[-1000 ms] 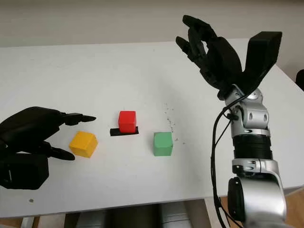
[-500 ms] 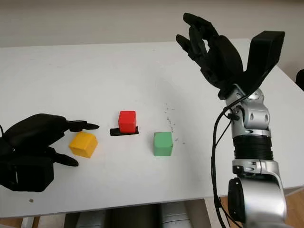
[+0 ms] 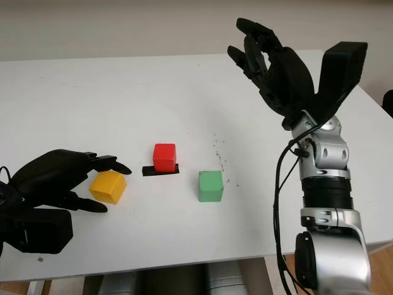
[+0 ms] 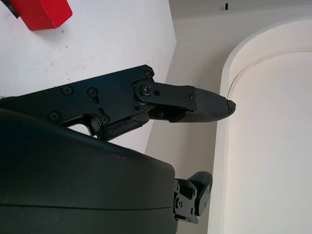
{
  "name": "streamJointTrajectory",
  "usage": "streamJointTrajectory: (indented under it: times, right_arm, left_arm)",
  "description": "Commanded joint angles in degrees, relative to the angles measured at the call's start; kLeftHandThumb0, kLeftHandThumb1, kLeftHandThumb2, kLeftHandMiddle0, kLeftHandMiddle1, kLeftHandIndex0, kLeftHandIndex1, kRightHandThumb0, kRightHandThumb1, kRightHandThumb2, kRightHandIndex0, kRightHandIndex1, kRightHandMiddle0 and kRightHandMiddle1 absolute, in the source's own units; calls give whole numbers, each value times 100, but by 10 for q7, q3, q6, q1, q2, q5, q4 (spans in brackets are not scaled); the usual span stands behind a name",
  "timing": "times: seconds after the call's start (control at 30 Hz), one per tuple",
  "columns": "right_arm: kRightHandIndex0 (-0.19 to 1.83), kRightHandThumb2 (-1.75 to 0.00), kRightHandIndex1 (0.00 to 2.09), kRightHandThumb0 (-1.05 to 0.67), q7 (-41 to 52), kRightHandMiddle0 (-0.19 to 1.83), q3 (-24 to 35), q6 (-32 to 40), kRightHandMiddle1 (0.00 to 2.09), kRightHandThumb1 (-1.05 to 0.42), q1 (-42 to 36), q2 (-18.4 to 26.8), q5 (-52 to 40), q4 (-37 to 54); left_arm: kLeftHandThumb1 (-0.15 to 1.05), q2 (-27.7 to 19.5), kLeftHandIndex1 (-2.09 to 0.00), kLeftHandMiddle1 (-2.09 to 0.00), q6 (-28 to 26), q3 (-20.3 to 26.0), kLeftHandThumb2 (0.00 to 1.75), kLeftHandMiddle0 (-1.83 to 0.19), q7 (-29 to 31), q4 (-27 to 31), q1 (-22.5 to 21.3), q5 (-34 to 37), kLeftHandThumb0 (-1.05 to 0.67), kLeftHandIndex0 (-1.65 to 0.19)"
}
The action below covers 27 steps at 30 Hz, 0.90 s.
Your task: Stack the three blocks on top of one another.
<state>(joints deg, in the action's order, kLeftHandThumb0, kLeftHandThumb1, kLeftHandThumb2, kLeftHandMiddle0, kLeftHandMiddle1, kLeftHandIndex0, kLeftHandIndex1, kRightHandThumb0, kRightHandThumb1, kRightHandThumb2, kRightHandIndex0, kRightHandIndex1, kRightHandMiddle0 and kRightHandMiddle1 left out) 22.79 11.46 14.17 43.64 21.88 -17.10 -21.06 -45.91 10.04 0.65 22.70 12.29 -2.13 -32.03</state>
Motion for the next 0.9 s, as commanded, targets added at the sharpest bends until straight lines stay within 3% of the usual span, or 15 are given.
streamJointTrajectory:
  times: [0.0, 0.33, 0.5, 0.67, 0.77, 0.87]
  right_arm:
    - [13, -52, 19, -68, 1, -19, 2, -5, 67, -105, -3, 2, 1, 14]
    - [13, -51, 21, -67, 1, -19, 3, -8, 71, -105, -5, -2, -2, 13]
    - [12, -49, 22, -67, -5, -19, 6, -2, 72, -105, -8, -6, -6, 19]
    - [14, -48, 24, -64, -14, -19, 11, 11, 74, -105, -11, -10, -17, 22]
    - [11, -48, 24, -63, -16, -19, 12, 25, 68, -105, -12, -14, -24, 27]
    - [11, -49, 25, -61, -16, -19, 9, 29, 67, -105, -17, -20, -26, 33]
  left_arm:
    - [95, 3, -124, -205, 7, -5, 6, -40, -8, -4, 1, -3, -16, -42]
    - [92, 2, -141, -209, -28, -6, 5, -38, -4, 14, 0, -57, -14, -39]
    - [92, 13, -137, -192, -72, -4, 5, -38, 13, 34, -6, -61, -14, -39]
    - [94, 24, -132, -177, -160, 2, 6, -44, 97, 67, -47, -7, -14, -37]
    - [93, 17, -128, -157, -216, -1, 5, -57, 154, 85, -89, 18, -16, -41]
    - [94, 5, -126, -153, -272, -11, 6, -61, 215, 101, -148, 34, -19, -43]
